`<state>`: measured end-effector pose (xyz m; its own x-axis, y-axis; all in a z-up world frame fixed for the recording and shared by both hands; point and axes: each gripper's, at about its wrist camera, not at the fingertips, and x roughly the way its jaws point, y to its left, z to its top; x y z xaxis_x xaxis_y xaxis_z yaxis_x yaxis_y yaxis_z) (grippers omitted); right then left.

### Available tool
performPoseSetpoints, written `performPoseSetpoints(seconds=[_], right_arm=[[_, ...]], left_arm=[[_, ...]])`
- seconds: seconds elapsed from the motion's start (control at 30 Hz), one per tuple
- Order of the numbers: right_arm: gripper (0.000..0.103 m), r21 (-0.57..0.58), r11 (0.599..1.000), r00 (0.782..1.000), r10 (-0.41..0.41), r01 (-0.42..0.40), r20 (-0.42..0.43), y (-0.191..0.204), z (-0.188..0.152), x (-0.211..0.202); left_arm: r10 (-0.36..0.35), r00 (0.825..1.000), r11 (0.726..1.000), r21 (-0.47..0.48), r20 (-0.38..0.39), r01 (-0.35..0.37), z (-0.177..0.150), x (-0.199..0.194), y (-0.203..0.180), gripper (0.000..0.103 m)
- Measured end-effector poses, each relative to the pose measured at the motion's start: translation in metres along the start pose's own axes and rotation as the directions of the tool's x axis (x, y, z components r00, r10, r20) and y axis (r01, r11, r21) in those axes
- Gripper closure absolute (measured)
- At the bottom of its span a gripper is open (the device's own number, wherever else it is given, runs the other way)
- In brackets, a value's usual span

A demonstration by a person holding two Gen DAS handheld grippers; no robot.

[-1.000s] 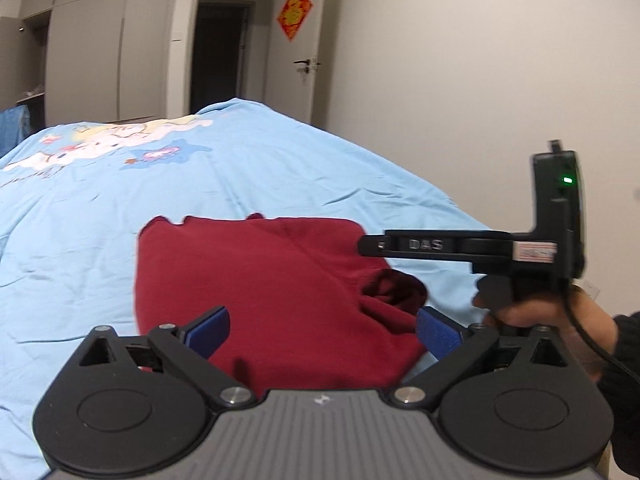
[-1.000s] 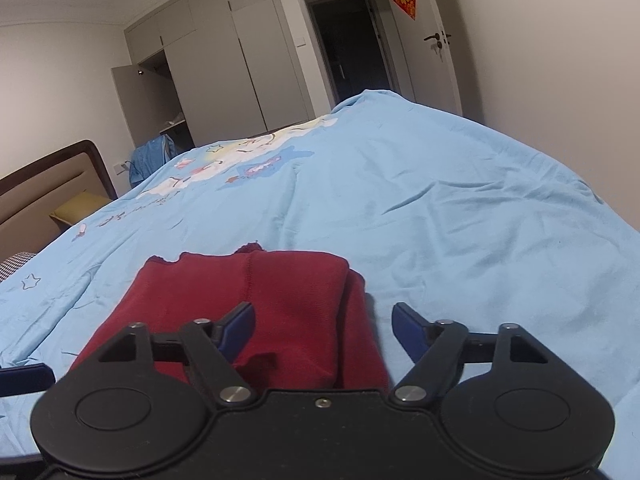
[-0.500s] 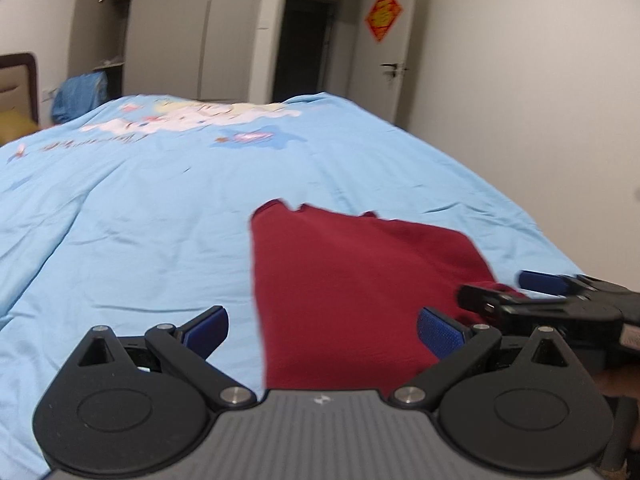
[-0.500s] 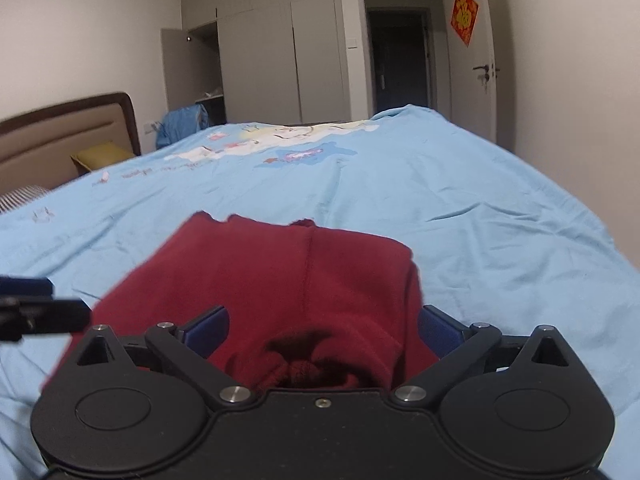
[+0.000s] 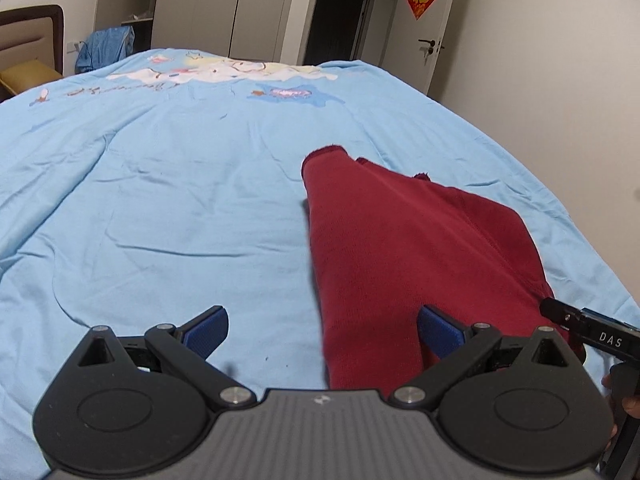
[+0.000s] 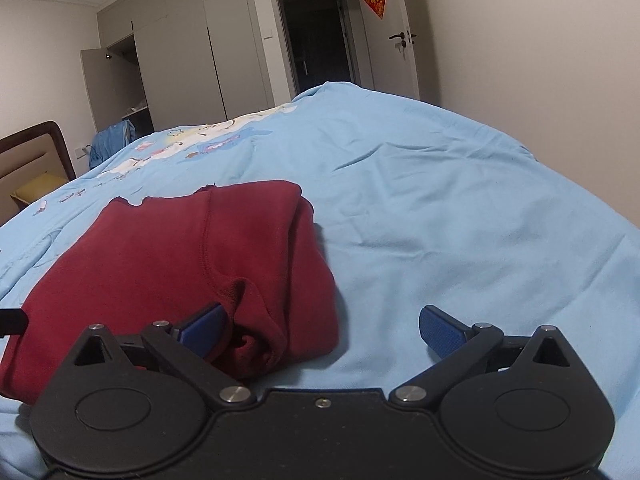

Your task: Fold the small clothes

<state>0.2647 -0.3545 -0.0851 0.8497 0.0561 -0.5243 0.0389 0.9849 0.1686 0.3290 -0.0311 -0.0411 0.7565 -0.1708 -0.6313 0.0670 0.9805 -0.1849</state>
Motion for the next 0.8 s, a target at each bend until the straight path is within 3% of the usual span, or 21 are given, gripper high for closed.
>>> performPoseSetpoints(seconds=[0.27,0.33,0.4,0.43,0.5,0.63,0.7,0.8], right_arm=[[0.009,0.003,0.996,0.994,0.083,-0.084,0.07,0.002,0.019,-0.012],[0.018,0.006,0.996,0.993,0.093,-0.093,0.068,0.001,0.027,-0.007],[0.037,0.007,0.995,0.993,0.102,-0.102,0.057,0.001,0.035,0.001],[0.041,0.004,0.994,0.993,0.108,-0.108,0.049,0.001,0.038,0.006],[0.058,-0.009,0.993,0.993,0.118,-0.118,0.028,0.003,0.042,0.015],[0.069,-0.027,0.988,0.988,0.153,-0.154,-0.022,0.006,0.044,0.03],[0.088,-0.05,0.986,0.987,0.159,-0.16,-0.035,0.008,0.045,0.034],[0.099,-0.099,0.982,0.987,0.16,-0.162,-0.028,0.01,0.048,0.035]], left_arm=[[-0.024,0.998,1.0,-0.013,-0.058,0.023,-0.008,0.012,0.0,0.0],[-0.033,0.997,0.999,-0.018,-0.067,0.032,-0.01,0.014,0.0,0.001],[-0.046,0.996,0.999,-0.024,-0.075,0.044,-0.012,0.015,0.0,0.001],[-0.05,0.996,0.998,-0.027,-0.077,0.048,-0.012,0.016,0.0,0.001],[-0.052,0.995,0.998,-0.029,-0.08,0.049,-0.013,0.016,0.0,0.001],[-0.061,0.995,0.998,-0.024,-0.085,0.06,-0.013,0.019,-0.003,0.001],[-0.07,0.993,0.997,-0.016,-0.09,0.069,-0.014,0.02,-0.006,0.001],[-0.084,0.992,0.996,0.009,-0.096,0.086,-0.015,0.024,-0.014,0.003]])
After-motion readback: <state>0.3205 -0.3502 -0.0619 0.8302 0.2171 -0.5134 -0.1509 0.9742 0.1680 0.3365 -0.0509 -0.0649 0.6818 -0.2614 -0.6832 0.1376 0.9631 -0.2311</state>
